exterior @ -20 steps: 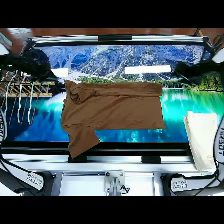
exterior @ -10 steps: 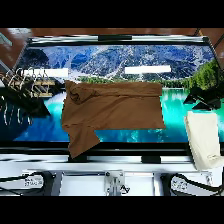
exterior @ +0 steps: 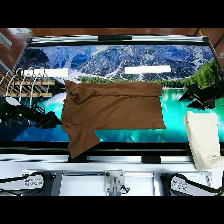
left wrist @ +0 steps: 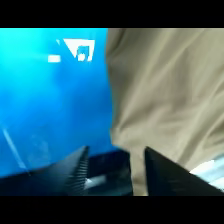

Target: Fold the shirts.

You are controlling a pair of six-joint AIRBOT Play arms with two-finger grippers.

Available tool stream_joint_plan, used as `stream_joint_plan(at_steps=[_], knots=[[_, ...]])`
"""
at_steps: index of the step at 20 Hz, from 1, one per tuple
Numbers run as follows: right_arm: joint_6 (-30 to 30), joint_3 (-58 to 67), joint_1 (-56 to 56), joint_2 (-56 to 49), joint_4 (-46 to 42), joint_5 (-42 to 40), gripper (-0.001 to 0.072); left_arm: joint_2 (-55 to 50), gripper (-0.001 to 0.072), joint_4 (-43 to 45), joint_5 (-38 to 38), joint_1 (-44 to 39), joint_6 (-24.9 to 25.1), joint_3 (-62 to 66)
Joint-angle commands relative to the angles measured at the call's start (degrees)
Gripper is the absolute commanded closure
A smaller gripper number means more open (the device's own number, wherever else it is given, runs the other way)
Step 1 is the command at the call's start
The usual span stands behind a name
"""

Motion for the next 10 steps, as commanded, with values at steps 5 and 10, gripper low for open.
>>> stream_joint_plan(at_steps=[5, 10], knots=[[-0.3, -0.6, 0.0, -1.3, 0.3, 0.3, 0.0166, -2.4, 0.0464, -5.4, 6.5, -2.8, 0.8, -0.6], [-3.2, -8.6, -0.3, -4.0, -2.0, 1.5, 0.0165, -2.3, 0.0679, -6.3, -0.1, -3.0, 5.8, -0.5]])
